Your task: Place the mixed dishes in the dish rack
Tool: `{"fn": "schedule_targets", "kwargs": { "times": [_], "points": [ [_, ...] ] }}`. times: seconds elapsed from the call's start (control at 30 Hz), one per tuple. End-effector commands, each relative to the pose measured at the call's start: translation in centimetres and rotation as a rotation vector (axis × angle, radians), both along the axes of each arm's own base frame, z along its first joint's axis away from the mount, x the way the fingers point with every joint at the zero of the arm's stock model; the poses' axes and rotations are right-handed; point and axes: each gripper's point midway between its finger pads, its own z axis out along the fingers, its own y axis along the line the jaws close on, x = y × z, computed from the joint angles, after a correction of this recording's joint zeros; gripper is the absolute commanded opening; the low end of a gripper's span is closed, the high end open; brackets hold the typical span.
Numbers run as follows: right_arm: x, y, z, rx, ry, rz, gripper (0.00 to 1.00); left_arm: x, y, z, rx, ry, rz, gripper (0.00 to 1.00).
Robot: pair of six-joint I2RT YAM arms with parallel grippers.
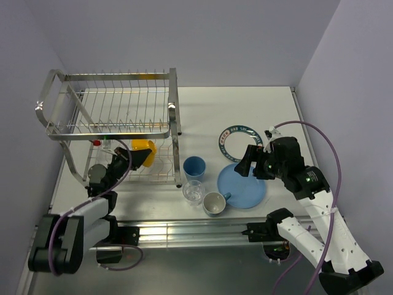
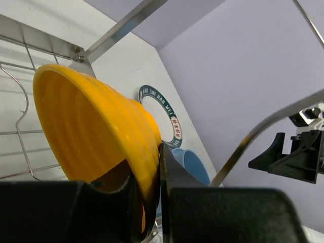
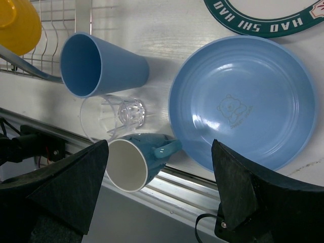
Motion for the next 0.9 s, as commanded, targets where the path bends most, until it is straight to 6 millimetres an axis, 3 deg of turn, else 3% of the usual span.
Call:
{"fn": "schedule_targets", "kwargs": {
  "times": [0.0,0.03,0.07,0.13,0.17,0.87],
  "points": [
    [0.5,0.1,1.2,0.011,-0.054,0.010,0.89,0.0,-0.7,5.7,-0.047,-0.220,-0.097,0.00],
    [0.5,0.1,1.3,0.009,-0.055,0.009,0.89,0.4,-1.1,4.9,-0.060,-0.180,-0.127,0.00],
    [0.5,0.1,1.4,0.010,-0.058,0.009,0.89,0.5,-1.2,6.0,-0.068,-0.231,-0.142,0.00],
    [0.5,0.0,1.4,0.006,-0.059,0.005,0.89,1.0,-1.6,5.7,-0.093,-0.207,-0.179,0.00],
    [0.4,0.0,1.4,0.005,-0.057,0.005,0.89,1.1,-1.7,6.7,-0.098,-0.253,-0.193,0.00],
    [0.8,-0.1,1.9,0.002,-0.055,-0.005,0.90,5.2,-2.9,7.8,-0.138,-0.270,-0.301,0.00]
  ]
}}
